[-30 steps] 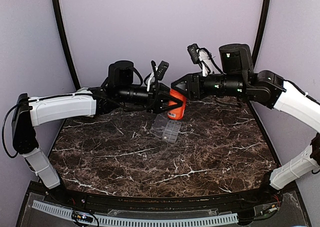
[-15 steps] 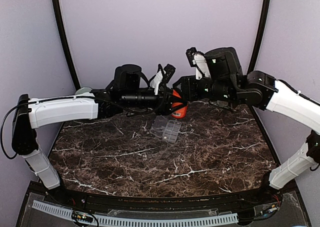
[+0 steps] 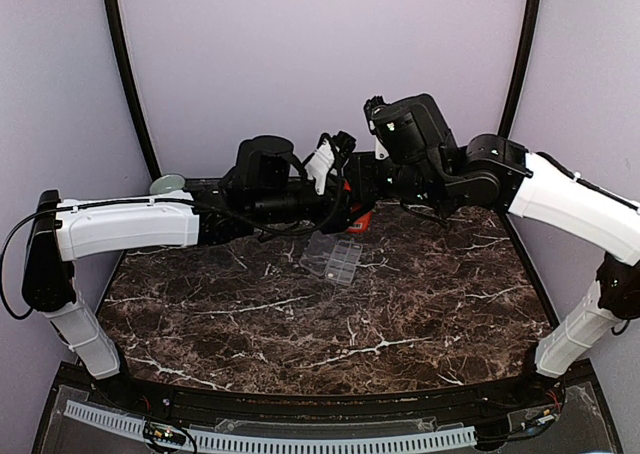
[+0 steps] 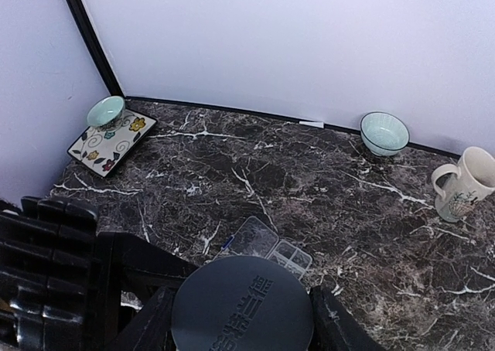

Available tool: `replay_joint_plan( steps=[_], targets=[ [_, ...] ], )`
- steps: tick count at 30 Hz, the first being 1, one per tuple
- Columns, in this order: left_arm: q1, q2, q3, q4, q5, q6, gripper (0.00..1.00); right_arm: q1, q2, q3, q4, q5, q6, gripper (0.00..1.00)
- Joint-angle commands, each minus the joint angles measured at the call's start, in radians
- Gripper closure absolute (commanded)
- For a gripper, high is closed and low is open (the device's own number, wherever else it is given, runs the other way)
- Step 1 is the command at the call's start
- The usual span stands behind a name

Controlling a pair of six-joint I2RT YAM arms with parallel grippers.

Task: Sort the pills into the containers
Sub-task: Screw the lid of the pill bottle onto the pill bottle.

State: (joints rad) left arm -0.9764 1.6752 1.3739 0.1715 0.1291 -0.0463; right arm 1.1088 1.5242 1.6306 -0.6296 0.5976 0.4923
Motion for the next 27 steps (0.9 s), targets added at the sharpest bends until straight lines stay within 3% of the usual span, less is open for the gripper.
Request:
replay_joint_plan(
  steps=[1, 15, 27],
  targets=[
    [-0.042, -0.023, 0.042, 0.187, 0.036, 0.038, 1.00, 0.064, 0.027, -0.003, 0.059, -0.137, 0.038, 0.49],
    [-0.042, -0.022, 0.035, 0.188, 0.086, 0.047, 1.00, 0.064, -0.019, -0.027, 0.114, -0.182, -0.008, 0.29],
    [-0.039, -0.027, 0.028, 0.186, 0.109, 0.045, 1.00, 0.064, -0.057, -0.044, 0.104, -0.183, -0.033, 0.24]
  ],
)
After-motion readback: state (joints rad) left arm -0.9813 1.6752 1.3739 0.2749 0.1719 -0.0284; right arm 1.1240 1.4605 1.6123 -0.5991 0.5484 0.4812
